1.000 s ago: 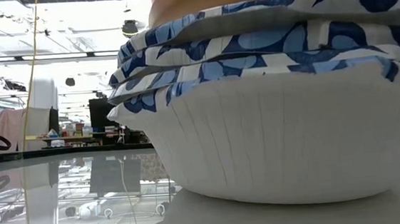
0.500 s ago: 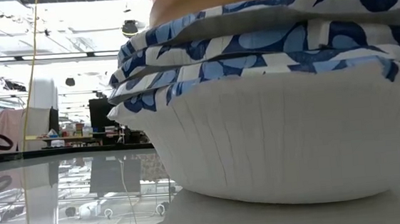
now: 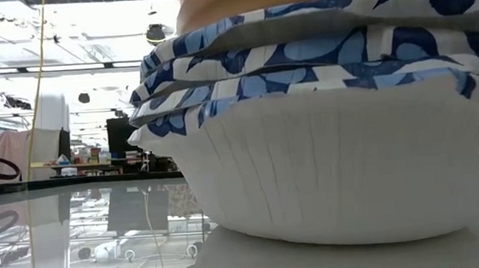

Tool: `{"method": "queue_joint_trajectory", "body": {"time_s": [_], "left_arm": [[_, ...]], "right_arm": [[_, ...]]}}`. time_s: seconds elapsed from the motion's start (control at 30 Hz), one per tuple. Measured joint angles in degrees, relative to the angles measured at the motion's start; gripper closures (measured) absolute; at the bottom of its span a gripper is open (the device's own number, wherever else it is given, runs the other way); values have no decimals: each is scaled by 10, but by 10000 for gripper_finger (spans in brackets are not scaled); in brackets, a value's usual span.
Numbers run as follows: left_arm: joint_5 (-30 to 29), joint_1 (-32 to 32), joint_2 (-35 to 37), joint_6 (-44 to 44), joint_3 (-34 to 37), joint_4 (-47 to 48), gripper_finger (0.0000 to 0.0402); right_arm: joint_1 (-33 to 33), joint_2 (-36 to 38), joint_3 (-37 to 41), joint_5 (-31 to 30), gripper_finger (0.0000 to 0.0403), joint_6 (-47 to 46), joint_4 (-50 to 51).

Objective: Nest bowls inside each other by size order
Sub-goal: Stack the pink bowl on top of the orange bowl

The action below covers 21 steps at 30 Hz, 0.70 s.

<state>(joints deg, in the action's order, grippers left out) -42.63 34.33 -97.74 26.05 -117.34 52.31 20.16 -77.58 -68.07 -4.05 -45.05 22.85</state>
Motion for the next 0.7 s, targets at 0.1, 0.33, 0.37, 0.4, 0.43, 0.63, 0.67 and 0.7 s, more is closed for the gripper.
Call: {"method": "queue_joint_trajectory", "body": {"time_s": [0.1,0.33,0.37,0.4,0.43,0.63,0.67,0.7], "left_arm": [[-44,20,14,14,0,23,146],[-91,48,31,74,-1,76,146],[-91,51,31,79,-1,83,146],[-91,53,31,83,-1,89,146],[-91,56,31,87,-1,98,146],[-92,60,31,132,2,140,146],[-91,60,31,139,2,144,146],[-91,60,31,145,2,148,146]], "right_arm": [[9,-43,-15,33,385,0,-3],[12,-117,-118,56,385,19,112],[12,-129,-131,57,385,25,123],[12,-143,-143,61,385,31,138],[12,-158,-155,66,385,35,153],[15,-223,-206,71,385,56,221],[15,-229,-208,70,385,62,222],[14,-231,-208,71,385,67,225]]}}
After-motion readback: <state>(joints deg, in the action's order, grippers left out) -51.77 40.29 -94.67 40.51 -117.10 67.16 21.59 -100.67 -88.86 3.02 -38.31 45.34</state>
